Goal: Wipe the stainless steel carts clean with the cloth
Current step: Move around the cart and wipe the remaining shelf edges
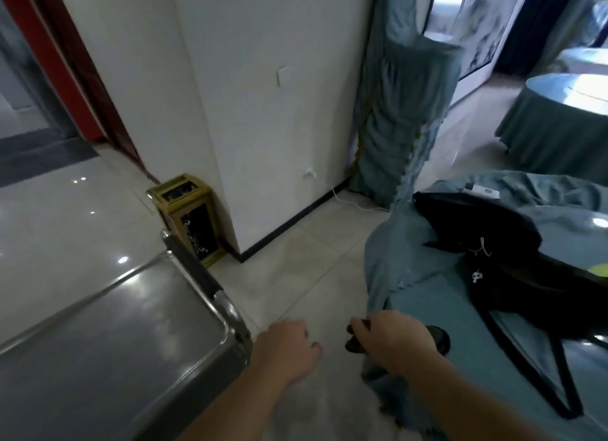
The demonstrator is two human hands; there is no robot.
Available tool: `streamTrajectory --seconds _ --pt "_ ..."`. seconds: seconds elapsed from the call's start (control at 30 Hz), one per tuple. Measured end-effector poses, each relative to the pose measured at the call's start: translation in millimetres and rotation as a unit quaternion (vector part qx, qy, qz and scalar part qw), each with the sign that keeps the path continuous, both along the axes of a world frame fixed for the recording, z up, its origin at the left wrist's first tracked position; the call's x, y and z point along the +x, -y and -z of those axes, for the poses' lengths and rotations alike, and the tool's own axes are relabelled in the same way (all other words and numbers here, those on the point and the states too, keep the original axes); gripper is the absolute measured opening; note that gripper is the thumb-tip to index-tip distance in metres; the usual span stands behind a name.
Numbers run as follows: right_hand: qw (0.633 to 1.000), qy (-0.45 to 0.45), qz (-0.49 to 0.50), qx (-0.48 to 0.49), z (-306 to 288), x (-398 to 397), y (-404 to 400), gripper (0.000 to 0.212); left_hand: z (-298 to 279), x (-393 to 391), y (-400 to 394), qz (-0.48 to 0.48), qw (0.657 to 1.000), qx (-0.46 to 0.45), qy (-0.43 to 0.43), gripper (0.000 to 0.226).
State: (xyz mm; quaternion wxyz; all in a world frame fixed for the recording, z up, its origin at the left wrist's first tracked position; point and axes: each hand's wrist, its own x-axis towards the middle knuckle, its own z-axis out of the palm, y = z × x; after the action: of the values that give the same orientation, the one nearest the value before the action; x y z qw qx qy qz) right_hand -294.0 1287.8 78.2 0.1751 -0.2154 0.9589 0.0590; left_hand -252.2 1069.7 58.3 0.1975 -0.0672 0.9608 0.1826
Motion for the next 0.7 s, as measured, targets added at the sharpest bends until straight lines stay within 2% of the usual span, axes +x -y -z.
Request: streamTrajectory --seconds 0.17,0.33,0.47,0.7 --pt "0.999 -0.009 -0.036 0.035 -2 -80 -34 0.037 -2 -81 -31 0.013 1.0 0.007 0.028 0.048" --pt "0.999 0.018 -0.036 0.03 20 -169 -22 0.03 16 -176 -21 0.006 1.0 0.0 0.026 0.049" --pt "0.998 0.019 -0.03 0.043 39 -255 3 0.03 34 -263 12 -0.007 0.999 0.023 0.022 0.052" --pt "0.993 0.043 -0.053 0.097 36 -393 63 0.041 32 -394 99 -0.035 0.999 -0.004 0.013 0.051"
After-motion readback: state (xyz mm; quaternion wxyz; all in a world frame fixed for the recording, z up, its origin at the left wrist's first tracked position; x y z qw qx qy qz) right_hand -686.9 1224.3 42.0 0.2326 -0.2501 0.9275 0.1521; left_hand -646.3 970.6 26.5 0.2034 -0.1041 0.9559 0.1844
